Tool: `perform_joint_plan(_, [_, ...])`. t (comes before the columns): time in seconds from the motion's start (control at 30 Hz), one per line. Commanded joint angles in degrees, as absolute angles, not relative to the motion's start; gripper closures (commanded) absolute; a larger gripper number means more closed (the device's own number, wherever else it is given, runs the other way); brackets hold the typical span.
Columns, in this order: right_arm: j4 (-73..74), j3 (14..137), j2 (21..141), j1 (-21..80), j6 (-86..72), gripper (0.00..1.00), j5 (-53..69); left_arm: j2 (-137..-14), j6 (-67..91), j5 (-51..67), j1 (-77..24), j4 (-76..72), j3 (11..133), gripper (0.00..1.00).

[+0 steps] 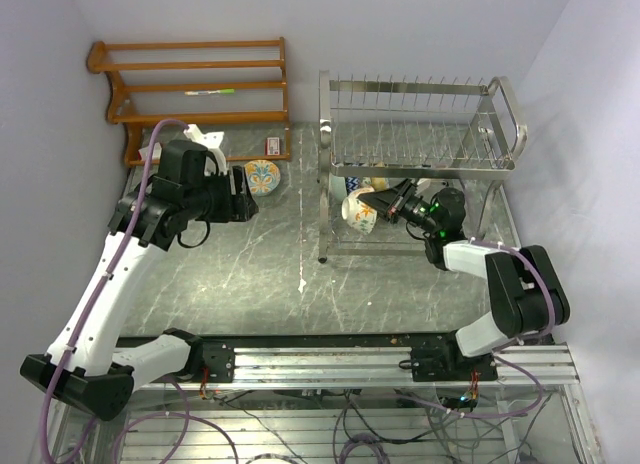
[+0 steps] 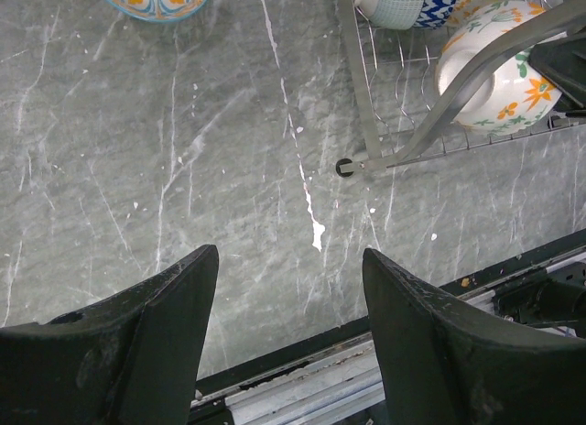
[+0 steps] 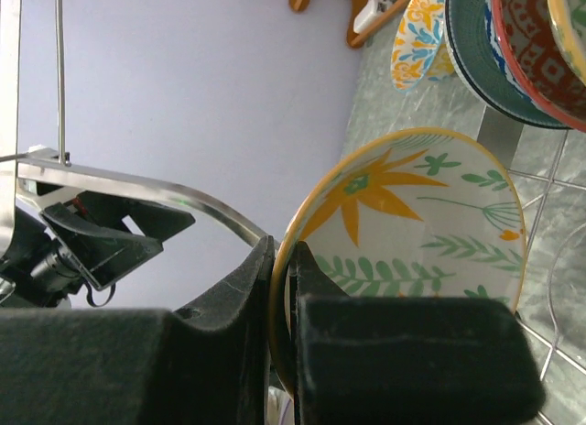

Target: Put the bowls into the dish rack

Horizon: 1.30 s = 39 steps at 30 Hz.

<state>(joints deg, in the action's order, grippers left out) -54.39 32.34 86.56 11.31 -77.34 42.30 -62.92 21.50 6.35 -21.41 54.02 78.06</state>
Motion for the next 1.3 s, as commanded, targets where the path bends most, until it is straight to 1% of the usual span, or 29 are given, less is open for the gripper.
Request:
perform_joint_plan(0.0, [-64.34, 32.41, 89.18, 13.49, -80.71, 1.0, 38.7, -63.2, 22.19, 5.67, -21.09, 51.51, 79.03, 0.26])
perform_joint_plan(0.23, [-66.42, 31.8, 92.99, 17.71, -81.42, 1.0, 34.25, -63.14, 22.14, 5.44, -21.09, 51.02, 78.25, 0.25])
perform_joint_plan(0.37, [-71.37, 30.25, 95.97, 17.86, -82.91, 1.0, 32.37, -63.02, 21.9, 5.15, -21.05, 51.27, 77.92, 0.25])
perform_joint_plan(0.73, [-74.27, 29.1, 101.35, 17.93, -84.15, 1.0, 31.45, -63.19, 21.36, 5.23, -21.09, 50.94, 77.09, 0.25])
perform_joint_plan(0.87, [-70.86, 30.35, 101.38, 17.96, -82.2, 0.91, 32.1, -63.54, 21.36, 5.66, -21.09, 50.42, 76.82, 0.25])
perform_joint_plan(0.97, [-64.81, 32.92, 100.8, 17.98, -78.86, 0.79, 33.13, -63.74, 21.36, 5.81, -21.09, 49.95, 76.49, 0.25])
perform_joint_plan(1.07, [-58.77, 34.84, 99.71, 17.98, -75.52, 0.7, 33.48, -63.96, 21.4, 5.91, -21.09, 49.7, 76.38, 0.25])
perform_joint_plan(1.17, [-57.4, 35.03, 98.46, 17.93, -74.44, 0.61, 33.82, -63.83, 21.45, 5.84, -21.07, 49.4, 76.14, 0.25])
perform_joint_plan(1.27, [-58.65, 35.04, 97.29, 17.93, -74.67, 0.59, 34.87, -63.73, 21.14, 4.97, -21.09, 48.71, 75.5, 0.23])
